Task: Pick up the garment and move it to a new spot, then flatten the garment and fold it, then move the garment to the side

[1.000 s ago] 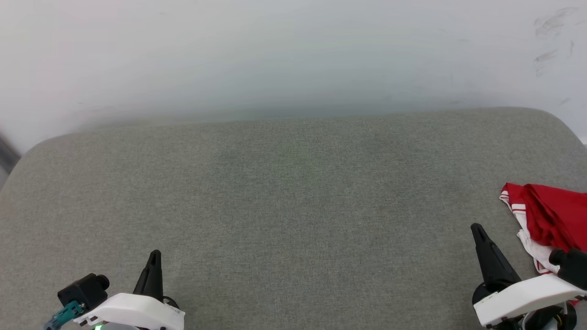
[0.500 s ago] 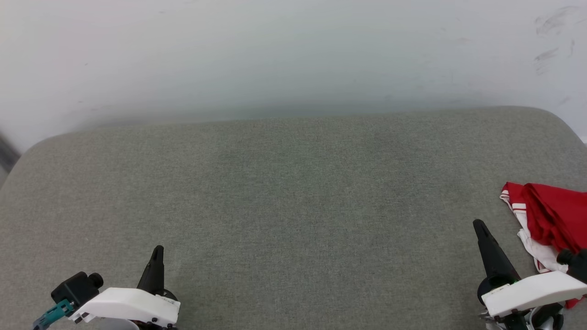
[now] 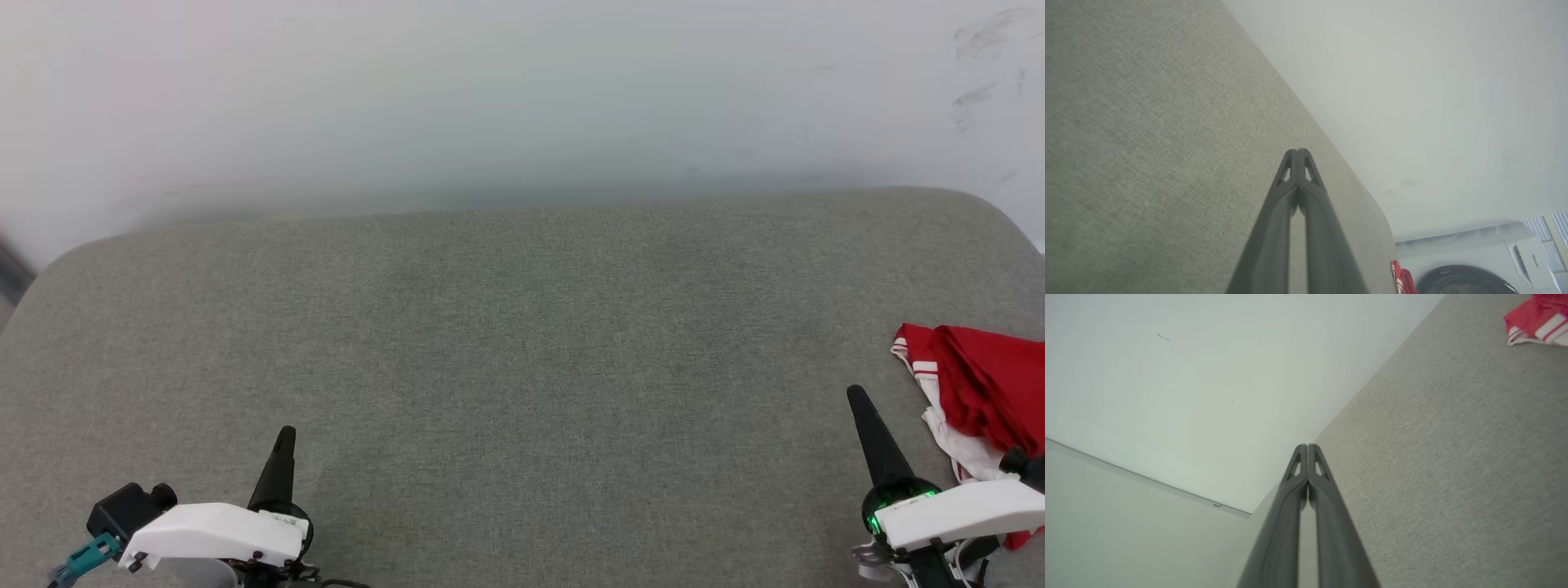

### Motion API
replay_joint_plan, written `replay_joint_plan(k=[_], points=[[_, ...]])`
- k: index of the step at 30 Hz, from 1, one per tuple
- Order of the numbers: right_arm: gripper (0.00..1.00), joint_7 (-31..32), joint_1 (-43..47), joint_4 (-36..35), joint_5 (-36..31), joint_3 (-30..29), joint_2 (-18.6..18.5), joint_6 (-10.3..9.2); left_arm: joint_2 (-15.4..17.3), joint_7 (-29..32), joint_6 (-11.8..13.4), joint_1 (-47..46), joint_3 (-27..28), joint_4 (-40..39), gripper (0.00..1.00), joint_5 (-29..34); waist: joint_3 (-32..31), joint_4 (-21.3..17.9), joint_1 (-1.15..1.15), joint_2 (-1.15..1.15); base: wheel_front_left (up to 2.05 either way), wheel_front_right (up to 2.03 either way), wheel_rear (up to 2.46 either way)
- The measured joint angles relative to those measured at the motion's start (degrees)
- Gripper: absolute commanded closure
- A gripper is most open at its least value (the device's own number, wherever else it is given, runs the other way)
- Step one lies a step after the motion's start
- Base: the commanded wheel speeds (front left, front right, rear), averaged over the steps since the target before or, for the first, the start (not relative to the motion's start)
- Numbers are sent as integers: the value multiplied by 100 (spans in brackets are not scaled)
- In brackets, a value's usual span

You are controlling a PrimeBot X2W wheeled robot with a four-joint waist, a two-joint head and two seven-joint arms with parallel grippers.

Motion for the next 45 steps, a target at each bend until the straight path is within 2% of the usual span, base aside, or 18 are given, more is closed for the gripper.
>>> replay_joint_plan(k=[45], points=[[100,58,-365,541,2365,-164,33,-1,-349,594,-461,-285,501,137,100,-2052,57,25,0,0,0,0,0]])
